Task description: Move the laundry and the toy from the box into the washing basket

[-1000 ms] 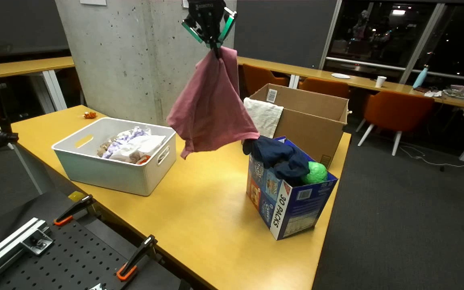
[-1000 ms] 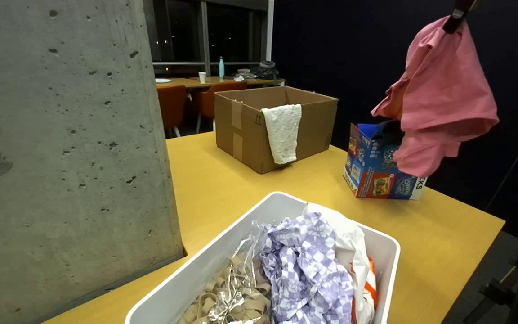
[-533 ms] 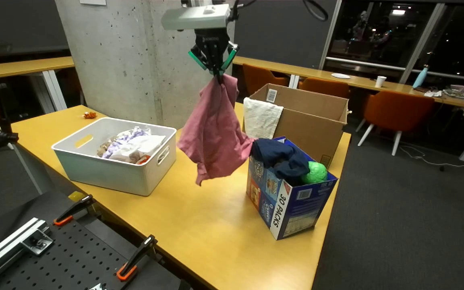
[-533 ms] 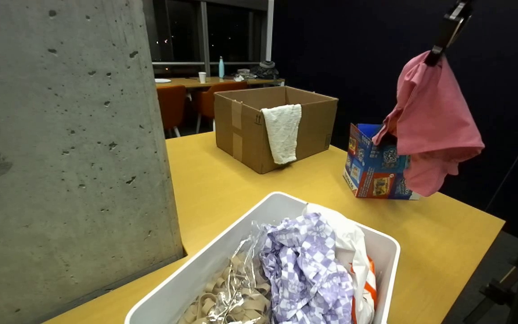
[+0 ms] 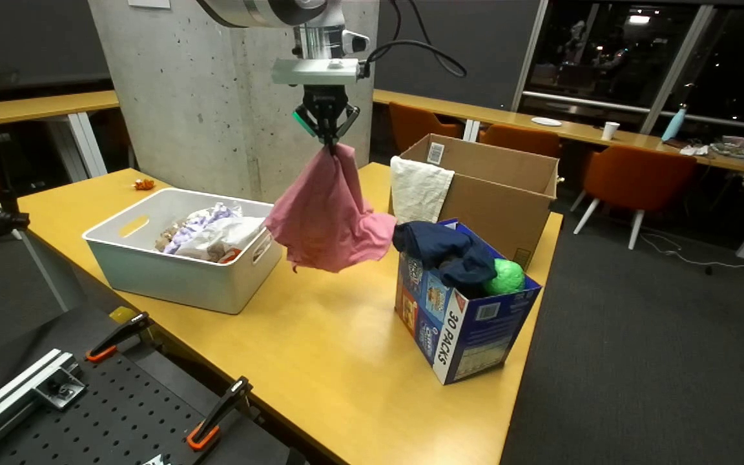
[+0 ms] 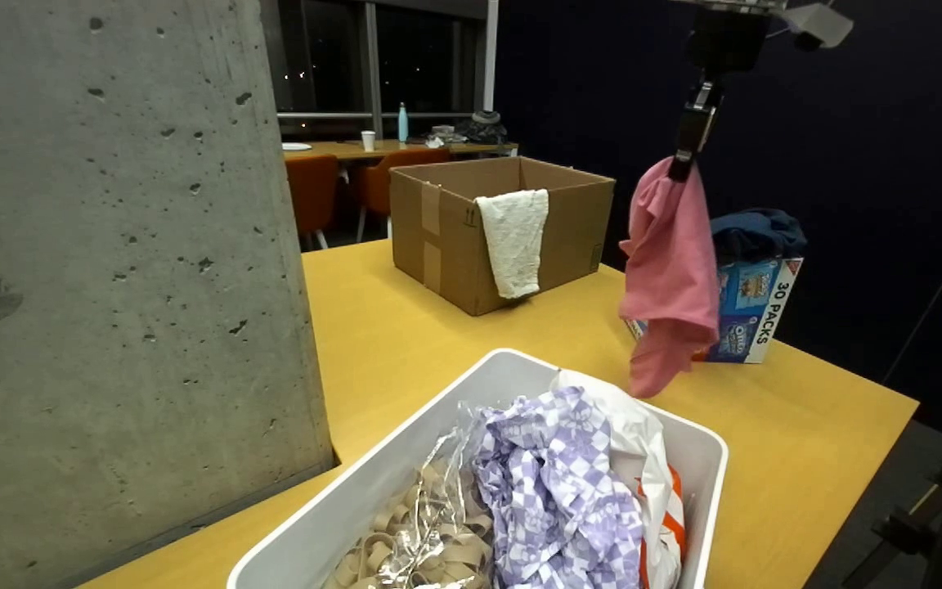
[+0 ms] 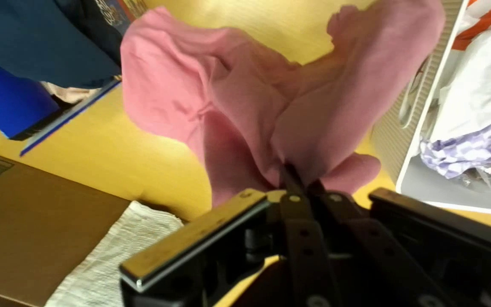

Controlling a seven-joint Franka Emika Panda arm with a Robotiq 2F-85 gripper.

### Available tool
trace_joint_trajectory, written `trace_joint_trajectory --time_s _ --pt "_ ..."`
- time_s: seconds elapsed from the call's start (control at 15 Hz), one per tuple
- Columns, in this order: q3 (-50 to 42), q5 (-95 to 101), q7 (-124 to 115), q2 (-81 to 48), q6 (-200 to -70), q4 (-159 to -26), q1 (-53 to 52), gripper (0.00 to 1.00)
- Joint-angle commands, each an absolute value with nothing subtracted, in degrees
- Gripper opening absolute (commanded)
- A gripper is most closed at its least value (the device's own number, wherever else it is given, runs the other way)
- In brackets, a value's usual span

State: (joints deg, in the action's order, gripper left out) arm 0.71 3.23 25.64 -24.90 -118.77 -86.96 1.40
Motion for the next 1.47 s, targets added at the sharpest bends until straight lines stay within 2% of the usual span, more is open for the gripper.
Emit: trace_joint_trajectory --time_s 0.0,0.8,1.2,1.27,1.33,1.4 --pt "2.9 6.13 27.59 -31.29 -110.05 -76.85 -0.62 0.01" --pt "6.37 13.08 32.07 -44.91 -91.9 -61.07 -10.77 0.01" --pt "7.37 15.63 37.51 -48.58 -85.29 -58.82 -14.67 0.01" --pt "7.33 16.06 38.05 -48.94 -85.02 -58.36 -15.12 0.03" --pt "7.2 16.58 38.54 -49.09 -84.92 -57.95 -15.41 0.29" --pt "7.06 16.98 38.79 -49.19 -84.84 -57.52 -15.67 0.3"
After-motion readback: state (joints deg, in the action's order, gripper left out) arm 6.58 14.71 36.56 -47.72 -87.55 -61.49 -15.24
